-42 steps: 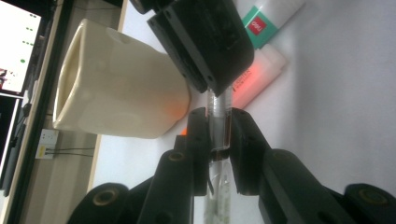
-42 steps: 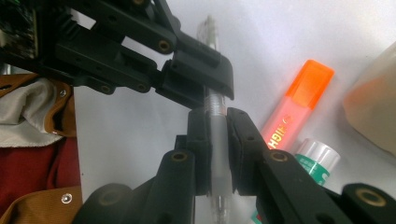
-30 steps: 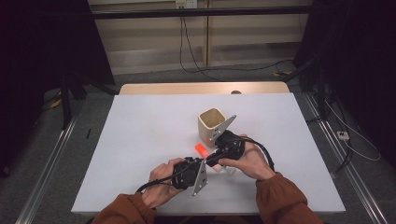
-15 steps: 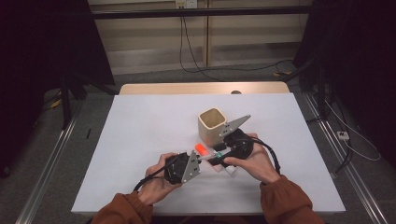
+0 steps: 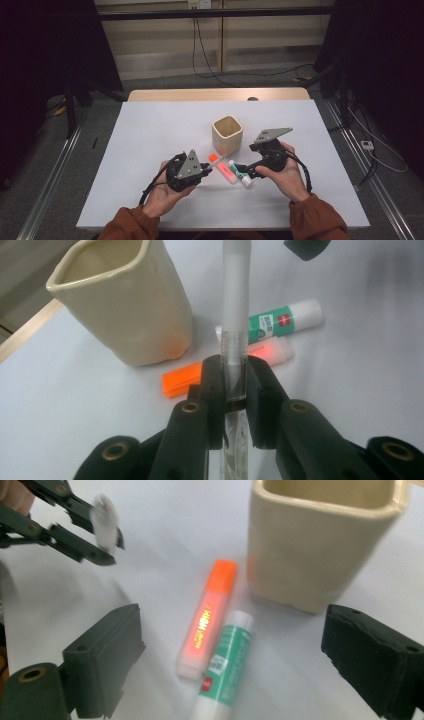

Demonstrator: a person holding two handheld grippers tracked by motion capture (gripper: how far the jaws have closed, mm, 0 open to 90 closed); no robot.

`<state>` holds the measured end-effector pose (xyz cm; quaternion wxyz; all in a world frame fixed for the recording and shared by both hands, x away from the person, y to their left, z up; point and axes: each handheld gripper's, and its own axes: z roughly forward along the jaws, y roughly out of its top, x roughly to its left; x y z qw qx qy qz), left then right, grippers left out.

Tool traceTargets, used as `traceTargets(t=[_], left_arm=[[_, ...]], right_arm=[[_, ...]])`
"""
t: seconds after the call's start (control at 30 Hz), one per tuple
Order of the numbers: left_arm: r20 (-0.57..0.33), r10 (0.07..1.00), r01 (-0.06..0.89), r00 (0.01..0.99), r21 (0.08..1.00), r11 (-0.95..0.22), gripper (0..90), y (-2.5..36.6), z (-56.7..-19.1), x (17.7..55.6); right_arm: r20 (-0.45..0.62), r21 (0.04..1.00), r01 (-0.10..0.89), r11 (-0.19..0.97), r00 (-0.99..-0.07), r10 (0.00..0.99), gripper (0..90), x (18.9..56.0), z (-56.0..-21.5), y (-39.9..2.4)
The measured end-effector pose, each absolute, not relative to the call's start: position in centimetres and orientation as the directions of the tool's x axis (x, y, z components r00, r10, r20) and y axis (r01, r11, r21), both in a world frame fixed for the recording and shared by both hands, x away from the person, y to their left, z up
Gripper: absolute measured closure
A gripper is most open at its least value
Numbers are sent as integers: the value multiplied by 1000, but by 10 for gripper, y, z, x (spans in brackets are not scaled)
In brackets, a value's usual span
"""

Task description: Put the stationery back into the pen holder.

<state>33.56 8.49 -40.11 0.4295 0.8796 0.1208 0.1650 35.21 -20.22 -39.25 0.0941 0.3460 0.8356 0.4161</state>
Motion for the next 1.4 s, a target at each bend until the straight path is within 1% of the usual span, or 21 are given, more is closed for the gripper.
traceTargets(t=[0.2, 0.27, 0.33, 0.47, 0.53, 0.6, 0.67, 0.83, 1.13, 1.2, 1.4], left_arm=[[69, 386, 159, 920, 834, -529, 802, 90, -398, 338], [27, 391, 186, 920, 847, -497, 802, 92, -396, 338], [4, 393, 201, 919, 854, -480, 802, 94, -394, 339], [-15, 405, 212, 914, 869, -447, 802, 99, -388, 342], [18, 416, 191, 909, 870, -456, 801, 101, -384, 342], [-3, 405, 195, 914, 879, -435, 801, 103, -380, 344], [10, 414, 187, 910, 882, -433, 801, 105, -375, 345], [-5, 441, 198, 897, 898, -392, 801, 111, -362, 352], [-37, 475, 221, 879, 914, -339, 801, 108, -352, 365], [-38, 480, 222, 877, 916, -333, 801, 107, -350, 367], [-26, 493, 215, 869, 919, -332, 801, 103, -338, 380]], right_arm=[[98, 763, 523, 381, -675, 731, 74, 342, -401, -217], [107, 770, 528, 359, -662, 742, 74, 339, -404, -222], [116, 774, 535, 339, -646, 755, 74, 335, -406, -228], [108, 784, 538, 310, -611, 784, 71, 327, -410, -239], [107, 792, 537, 289, -589, 801, 70, 323, -412, -244], [96, 799, 534, 278, -569, 817, 70, 318, -415, -247], [95, 800, 538, 266, -551, 829, 71, 314, -418, -250], [92, 822, 522, 226, -514, 853, 70, 306, -426, -255], [71, 865, 469, 178, -465, 882, 71, 295, -435, -269], [80, 871, 463, 163, -461, 884, 71, 292, -436, -272], [66, 872, 459, 173, -459, 886, 86, 285, -441, -281]])
